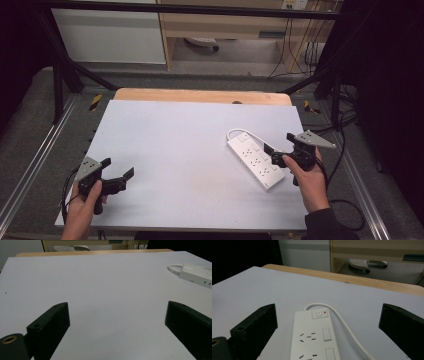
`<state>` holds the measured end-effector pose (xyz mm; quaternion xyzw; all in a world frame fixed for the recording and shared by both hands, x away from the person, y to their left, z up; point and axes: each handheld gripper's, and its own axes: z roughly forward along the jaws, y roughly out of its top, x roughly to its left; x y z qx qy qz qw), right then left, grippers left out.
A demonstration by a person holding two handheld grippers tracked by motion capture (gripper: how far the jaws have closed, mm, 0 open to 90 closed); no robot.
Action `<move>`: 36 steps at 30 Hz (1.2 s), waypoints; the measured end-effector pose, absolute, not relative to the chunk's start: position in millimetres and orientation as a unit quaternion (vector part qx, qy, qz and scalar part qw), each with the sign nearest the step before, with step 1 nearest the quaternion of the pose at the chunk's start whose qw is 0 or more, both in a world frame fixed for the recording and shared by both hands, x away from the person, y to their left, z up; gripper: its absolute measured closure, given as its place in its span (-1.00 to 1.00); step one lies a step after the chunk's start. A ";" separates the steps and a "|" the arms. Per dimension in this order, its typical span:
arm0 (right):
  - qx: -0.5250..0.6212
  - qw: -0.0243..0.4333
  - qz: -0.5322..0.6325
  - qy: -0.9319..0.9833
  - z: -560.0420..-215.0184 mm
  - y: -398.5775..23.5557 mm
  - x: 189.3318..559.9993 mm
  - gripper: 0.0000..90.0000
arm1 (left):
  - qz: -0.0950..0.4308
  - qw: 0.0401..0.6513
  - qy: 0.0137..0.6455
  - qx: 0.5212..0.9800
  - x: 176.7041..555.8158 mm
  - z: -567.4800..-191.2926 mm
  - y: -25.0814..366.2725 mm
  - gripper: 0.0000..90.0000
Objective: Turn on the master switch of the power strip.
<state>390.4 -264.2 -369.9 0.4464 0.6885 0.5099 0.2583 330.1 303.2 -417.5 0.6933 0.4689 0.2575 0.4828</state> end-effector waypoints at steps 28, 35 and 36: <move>0.464 0.263 0.504 0.679 -357.8 -253.9 426.2 -0.86 | 0.260 0.485 0.469 0.691 329.8 -416.7 303.4 -0.87; 0.461 0.270 0.503 0.679 -355.9 -245.8 434.8 -0.75 | 0.259 0.488 0.466 0.691 329.7 -416.8 303.0 -0.87; 0.460 0.274 0.501 0.680 -355.7 -245.3 436.2 -0.74 | 0.260 0.487 0.467 0.691 329.7 -416.8 303.1 -0.87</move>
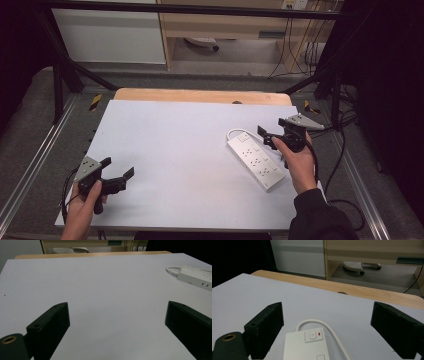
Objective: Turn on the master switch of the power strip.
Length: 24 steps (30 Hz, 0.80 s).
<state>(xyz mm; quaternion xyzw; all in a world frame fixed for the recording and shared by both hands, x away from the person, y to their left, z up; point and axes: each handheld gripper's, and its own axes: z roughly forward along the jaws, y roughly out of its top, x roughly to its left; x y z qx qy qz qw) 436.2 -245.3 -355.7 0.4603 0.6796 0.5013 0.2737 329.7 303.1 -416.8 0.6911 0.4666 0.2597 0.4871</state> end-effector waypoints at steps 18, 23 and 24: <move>0.459 0.287 0.505 0.672 -360.5 -238.5 447.7 -0.14 | 0.256 0.489 0.467 0.690 329.1 -416.8 303.4 -0.87; 0.461 0.296 0.509 0.664 -362.8 -234.2 451.9 0.15 | 0.256 0.490 0.467 0.691 329.2 -416.9 303.3 -0.87; 0.461 0.296 0.511 0.662 -363.2 -233.3 452.9 0.21 | 0.256 0.489 0.466 0.691 329.4 -416.9 303.5 -0.87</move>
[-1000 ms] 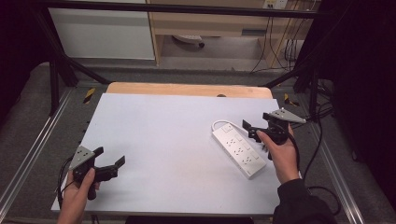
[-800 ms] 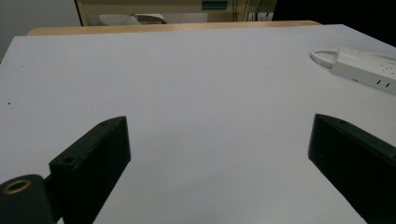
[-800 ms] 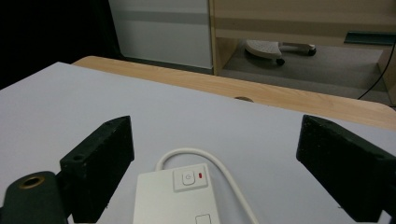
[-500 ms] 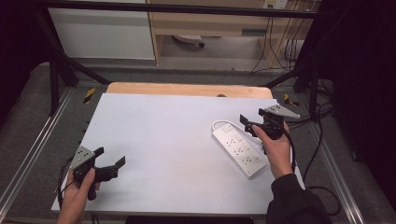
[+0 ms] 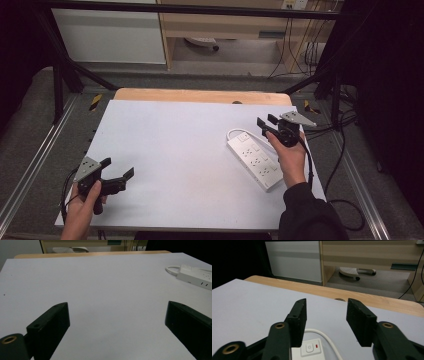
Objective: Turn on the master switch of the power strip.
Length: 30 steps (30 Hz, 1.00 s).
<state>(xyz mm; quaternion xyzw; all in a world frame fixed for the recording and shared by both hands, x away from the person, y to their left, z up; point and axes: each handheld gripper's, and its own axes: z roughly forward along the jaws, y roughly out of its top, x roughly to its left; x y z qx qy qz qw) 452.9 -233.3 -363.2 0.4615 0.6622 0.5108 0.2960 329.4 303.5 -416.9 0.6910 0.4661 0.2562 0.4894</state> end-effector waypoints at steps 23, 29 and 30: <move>0.451 0.312 0.508 0.664 -366.6 -214.4 474.4 0.79 | 0.253 0.486 0.460 0.699 328.8 -417.3 301.7 -0.87; 0.448 0.314 0.504 0.669 -370.6 -208.8 479.9 0.87 | 0.254 0.486 0.463 0.696 328.9 -417.3 302.7 -0.87; 0.447 0.313 0.502 0.671 -371.9 -206.9 480.8 0.88 | 0.253 0.486 0.462 0.697 328.8 -417.3 302.6 -0.87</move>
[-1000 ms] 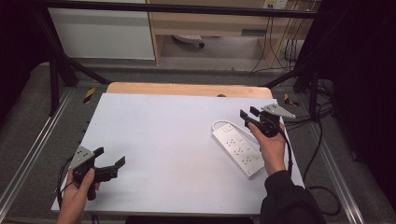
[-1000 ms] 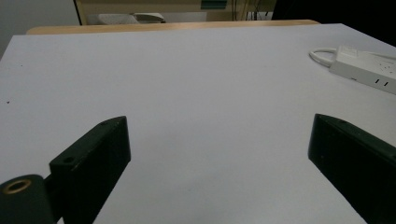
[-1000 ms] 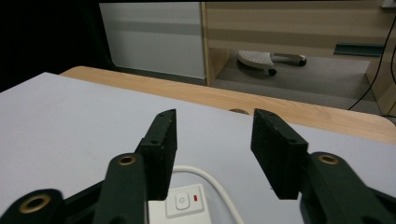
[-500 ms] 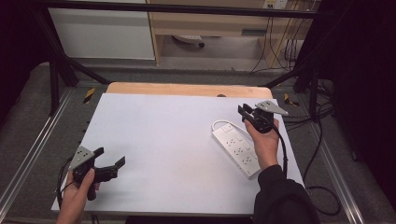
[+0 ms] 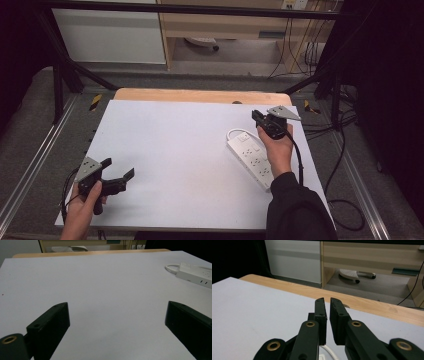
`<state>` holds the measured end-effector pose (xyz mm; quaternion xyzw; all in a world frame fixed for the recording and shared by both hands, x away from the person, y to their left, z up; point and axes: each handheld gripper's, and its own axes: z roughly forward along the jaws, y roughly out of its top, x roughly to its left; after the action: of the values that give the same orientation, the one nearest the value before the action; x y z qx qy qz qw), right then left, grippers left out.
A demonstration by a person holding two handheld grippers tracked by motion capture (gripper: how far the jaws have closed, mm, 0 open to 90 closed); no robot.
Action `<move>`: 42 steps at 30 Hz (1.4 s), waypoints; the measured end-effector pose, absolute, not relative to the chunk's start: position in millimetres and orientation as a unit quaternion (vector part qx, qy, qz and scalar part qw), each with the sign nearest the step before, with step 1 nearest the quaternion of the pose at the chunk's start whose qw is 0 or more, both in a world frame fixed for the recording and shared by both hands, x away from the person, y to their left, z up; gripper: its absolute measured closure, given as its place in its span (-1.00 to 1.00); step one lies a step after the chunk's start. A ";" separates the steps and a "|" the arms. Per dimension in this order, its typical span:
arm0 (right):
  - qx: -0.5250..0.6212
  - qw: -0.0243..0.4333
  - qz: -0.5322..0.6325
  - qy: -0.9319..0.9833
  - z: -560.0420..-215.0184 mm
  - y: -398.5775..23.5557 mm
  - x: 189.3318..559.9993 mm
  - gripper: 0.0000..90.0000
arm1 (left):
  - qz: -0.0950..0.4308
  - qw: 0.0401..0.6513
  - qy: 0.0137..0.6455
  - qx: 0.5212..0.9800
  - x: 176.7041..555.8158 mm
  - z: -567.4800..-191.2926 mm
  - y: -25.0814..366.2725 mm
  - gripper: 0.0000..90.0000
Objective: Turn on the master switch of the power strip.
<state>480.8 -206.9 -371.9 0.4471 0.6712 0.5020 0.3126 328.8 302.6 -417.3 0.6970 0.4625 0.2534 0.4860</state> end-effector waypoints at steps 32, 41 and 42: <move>0.453 0.263 0.444 0.727 -394.5 -184.0 496.5 1.00 | 0.251 0.485 0.457 0.702 328.5 -417.9 302.2 -0.87; 0.458 0.254 0.433 0.733 -398.2 -180.1 496.9 1.00 | 0.249 0.484 0.457 0.703 328.6 -418.2 301.7 -0.86; 0.458 0.254 0.433 0.734 -398.2 -180.0 496.9 1.00 | 0.249 0.484 0.457 0.704 328.6 -418.3 301.7 -0.86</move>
<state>496.9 -180.0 -398.2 0.4579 0.7339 0.4326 0.2541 328.6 301.7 -418.3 0.7036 0.4570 0.2489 0.4838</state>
